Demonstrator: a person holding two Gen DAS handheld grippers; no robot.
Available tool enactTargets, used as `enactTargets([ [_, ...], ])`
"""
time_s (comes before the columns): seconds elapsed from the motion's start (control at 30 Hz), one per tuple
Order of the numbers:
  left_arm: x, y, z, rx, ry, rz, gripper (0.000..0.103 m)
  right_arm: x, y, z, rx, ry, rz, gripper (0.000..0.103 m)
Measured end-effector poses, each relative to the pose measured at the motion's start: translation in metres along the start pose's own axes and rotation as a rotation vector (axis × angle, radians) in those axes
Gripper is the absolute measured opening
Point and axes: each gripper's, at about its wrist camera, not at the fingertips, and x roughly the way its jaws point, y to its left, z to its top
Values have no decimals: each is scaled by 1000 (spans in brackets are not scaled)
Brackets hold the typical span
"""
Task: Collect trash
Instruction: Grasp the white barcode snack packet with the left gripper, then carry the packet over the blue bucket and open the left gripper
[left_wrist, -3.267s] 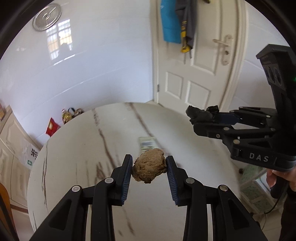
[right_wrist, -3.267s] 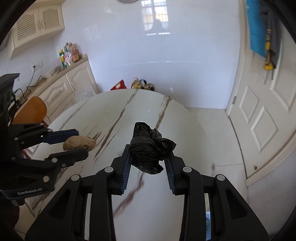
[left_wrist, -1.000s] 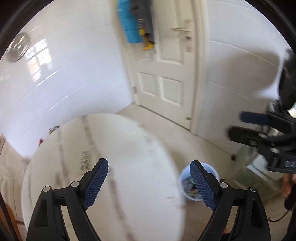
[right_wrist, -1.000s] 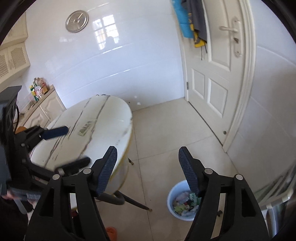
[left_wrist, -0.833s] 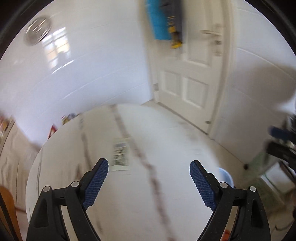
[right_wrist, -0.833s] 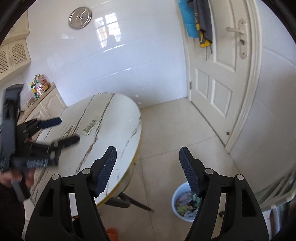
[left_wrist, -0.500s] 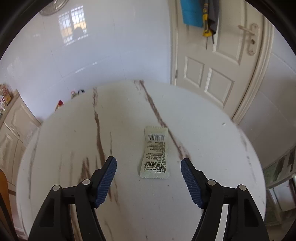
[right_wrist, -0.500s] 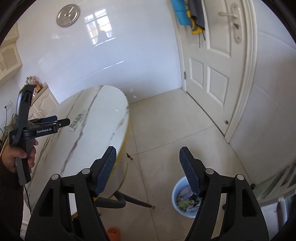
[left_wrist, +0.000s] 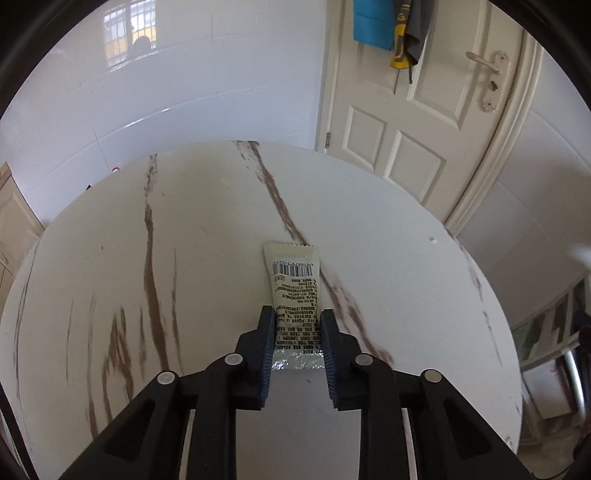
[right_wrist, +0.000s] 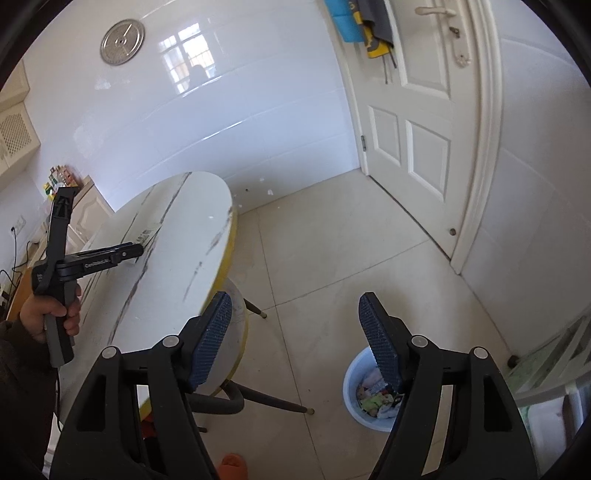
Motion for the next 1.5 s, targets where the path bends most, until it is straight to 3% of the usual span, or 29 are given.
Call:
enactTargets([
  [0.1, -11, -11, -7, 18, -28, 41, 16, -7, -12, -8, 19, 1, -9, 69],
  [0.2, -41, -46, -17, 76, -102, 54, 15, -16, -26, -19, 38, -1, -16, 69],
  [0.4, -91, -147, -36, 234, -195, -39, 15, -33, -66, -42, 103, -11, -32, 69],
  [0.53, -86, -224, -60, 359, -196, -107, 15, -34, -104, -61, 162, 4, -53, 69],
  [0.63, -49, -266, -78, 400, -129, -157, 15, -23, -133, -79, 194, 31, -79, 71],
  [0.77, 37, -296, -101, 427, 14, -191, 15, 19, -175, -110, 222, 112, -119, 72],
  [0.97, 173, -293, -132, 409, 229, -149, 15, 119, -246, -167, 296, 271, -153, 72],
  [1.1, 249, -290, -135, 400, 341, -140, 15, 185, -284, -202, 340, 376, -159, 70],
  [1.3, 329, -280, -141, 385, 439, -118, 15, 255, -317, -236, 353, 474, -165, 68],
  [1.5, 378, -281, -156, 404, 497, -105, 15, 297, -331, -257, 329, 559, -187, 51],
])
